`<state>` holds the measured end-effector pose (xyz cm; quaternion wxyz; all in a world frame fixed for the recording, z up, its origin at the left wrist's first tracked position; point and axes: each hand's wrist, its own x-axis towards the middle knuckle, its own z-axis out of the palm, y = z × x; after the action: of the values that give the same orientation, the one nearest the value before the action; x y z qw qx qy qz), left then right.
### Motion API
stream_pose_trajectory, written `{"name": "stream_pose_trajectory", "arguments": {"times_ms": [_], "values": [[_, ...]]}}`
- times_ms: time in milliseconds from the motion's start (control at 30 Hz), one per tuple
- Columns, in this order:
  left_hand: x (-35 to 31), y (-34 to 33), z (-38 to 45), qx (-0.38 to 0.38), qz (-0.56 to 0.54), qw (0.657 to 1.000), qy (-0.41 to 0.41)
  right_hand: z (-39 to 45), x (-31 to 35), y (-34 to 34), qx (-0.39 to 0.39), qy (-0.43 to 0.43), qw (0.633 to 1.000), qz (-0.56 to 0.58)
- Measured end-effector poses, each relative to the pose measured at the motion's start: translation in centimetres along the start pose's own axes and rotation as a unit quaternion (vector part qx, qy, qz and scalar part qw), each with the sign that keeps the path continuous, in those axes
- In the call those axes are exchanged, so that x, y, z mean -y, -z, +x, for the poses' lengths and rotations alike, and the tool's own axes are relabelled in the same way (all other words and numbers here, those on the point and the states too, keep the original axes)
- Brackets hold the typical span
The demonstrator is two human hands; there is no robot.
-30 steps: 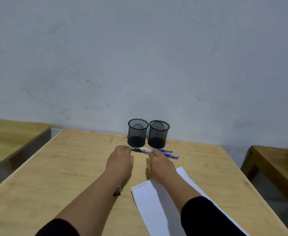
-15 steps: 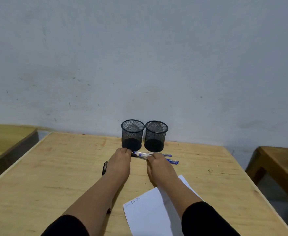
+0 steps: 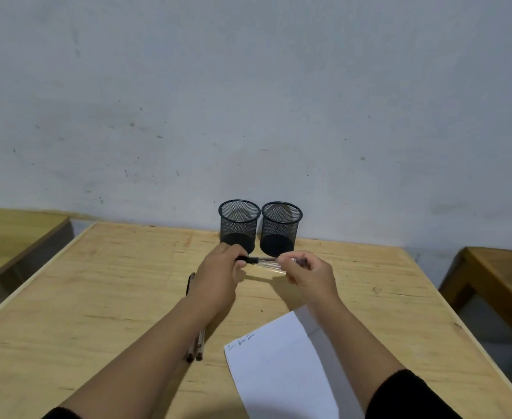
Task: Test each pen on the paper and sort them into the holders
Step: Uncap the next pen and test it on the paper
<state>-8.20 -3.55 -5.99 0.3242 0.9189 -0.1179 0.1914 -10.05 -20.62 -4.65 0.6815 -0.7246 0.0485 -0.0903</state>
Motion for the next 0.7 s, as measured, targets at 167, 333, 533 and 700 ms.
{"name": "stream_pose_trajectory", "arguments": {"times_ms": [167,333,533,700], "values": [[-3.6,1.1,-2.3,0.035,-0.071,0.997,-0.020,-2.4,1.0,-0.1,0.054,-0.008,0.995,0.078],[-4.8,2.3,-3.2,0.043,-0.090,0.995,-0.027,-3.9,2.1,0.8,0.075,0.019,0.993,0.085],[-7.1,2.4,-2.9,0.061,-0.099,0.992,-0.043,-4.8,2.6,2.1,0.064,0.020,0.991,0.120],[-4.8,3.0,-2.7,0.075,-0.082,0.993,0.043,-4.6,2.9,7.3,-0.048,-0.005,0.977,0.207]]}}
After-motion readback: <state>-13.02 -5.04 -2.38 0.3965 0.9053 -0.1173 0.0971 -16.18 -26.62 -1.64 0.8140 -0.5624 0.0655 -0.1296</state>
